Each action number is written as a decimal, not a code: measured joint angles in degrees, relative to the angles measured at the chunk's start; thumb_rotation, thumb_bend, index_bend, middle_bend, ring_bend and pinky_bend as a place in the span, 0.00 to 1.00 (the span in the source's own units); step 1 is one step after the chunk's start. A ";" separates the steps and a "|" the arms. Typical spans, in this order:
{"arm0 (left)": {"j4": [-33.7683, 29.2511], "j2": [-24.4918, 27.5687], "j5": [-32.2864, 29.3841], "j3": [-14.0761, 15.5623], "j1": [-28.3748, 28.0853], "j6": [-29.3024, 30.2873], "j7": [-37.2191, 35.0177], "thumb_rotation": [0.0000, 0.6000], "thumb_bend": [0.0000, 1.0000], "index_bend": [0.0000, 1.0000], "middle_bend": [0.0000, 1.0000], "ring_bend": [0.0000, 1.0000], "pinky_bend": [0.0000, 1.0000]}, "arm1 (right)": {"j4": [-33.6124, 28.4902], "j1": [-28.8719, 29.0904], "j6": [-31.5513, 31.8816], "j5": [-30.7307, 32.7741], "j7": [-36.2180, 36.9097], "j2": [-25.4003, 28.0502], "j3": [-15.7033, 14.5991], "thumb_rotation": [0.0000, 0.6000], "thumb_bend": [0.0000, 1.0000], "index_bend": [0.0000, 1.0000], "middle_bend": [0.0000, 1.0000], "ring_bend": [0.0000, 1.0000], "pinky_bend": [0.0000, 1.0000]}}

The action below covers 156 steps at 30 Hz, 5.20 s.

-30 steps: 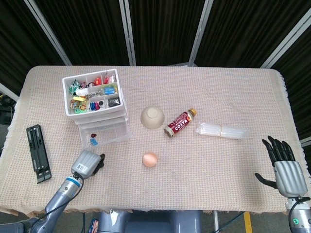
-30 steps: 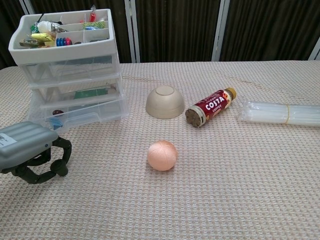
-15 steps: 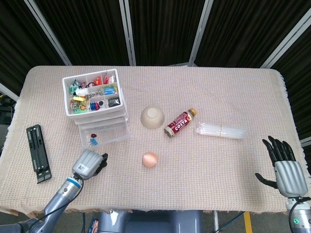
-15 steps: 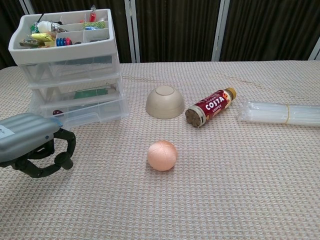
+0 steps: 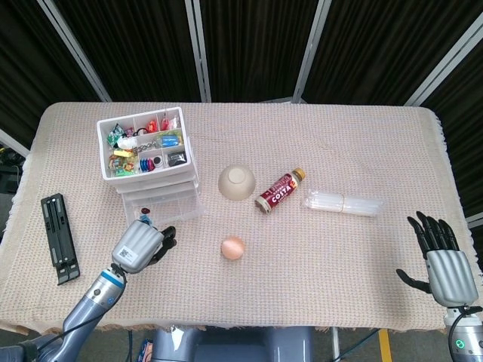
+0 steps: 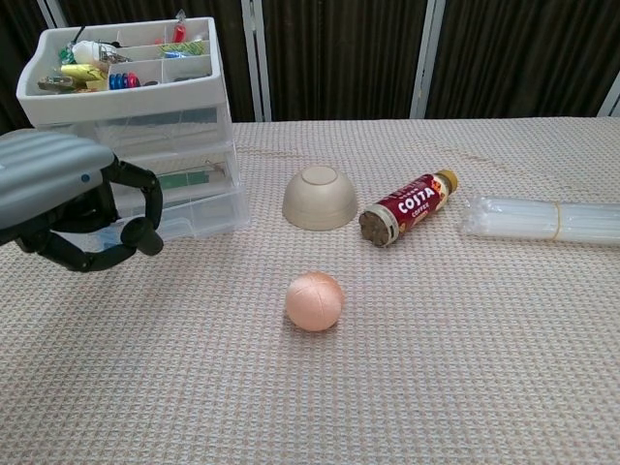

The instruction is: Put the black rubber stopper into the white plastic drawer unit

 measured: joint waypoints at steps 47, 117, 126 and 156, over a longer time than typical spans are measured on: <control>11.93 4.56 10.75 5.49 -3.41 1.84 1.92 1.00 1.00 0.23 0.17 0.19 0.19 | -0.43 -0.08 -0.28 0.62 -0.30 0.05 0.13 1.00 0.07 0.07 0.00 0.00 0.00; 26.10 5.78 12.08 6.54 -8.71 -17.99 11.64 1.00 1.00 0.23 0.05 0.01 0.11 | -1.14 -0.13 -0.74 1.03 0.18 0.24 0.12 1.00 0.07 0.07 0.00 0.00 0.00; 27.61 3.81 10.76 6.02 -9.53 -19.57 12.20 1.00 1.00 0.22 0.05 0.01 0.11 | -1.18 -0.14 -0.80 1.17 0.17 0.25 0.15 1.00 0.06 0.07 0.00 0.00 0.00; 31.09 0.44 1.94 2.27 -11.68 -23.00 14.99 1.00 1.00 0.21 0.05 0.01 0.11 | -1.33 -0.13 -1.19 1.12 0.26 0.41 -0.10 1.00 0.07 0.07 0.00 0.00 0.00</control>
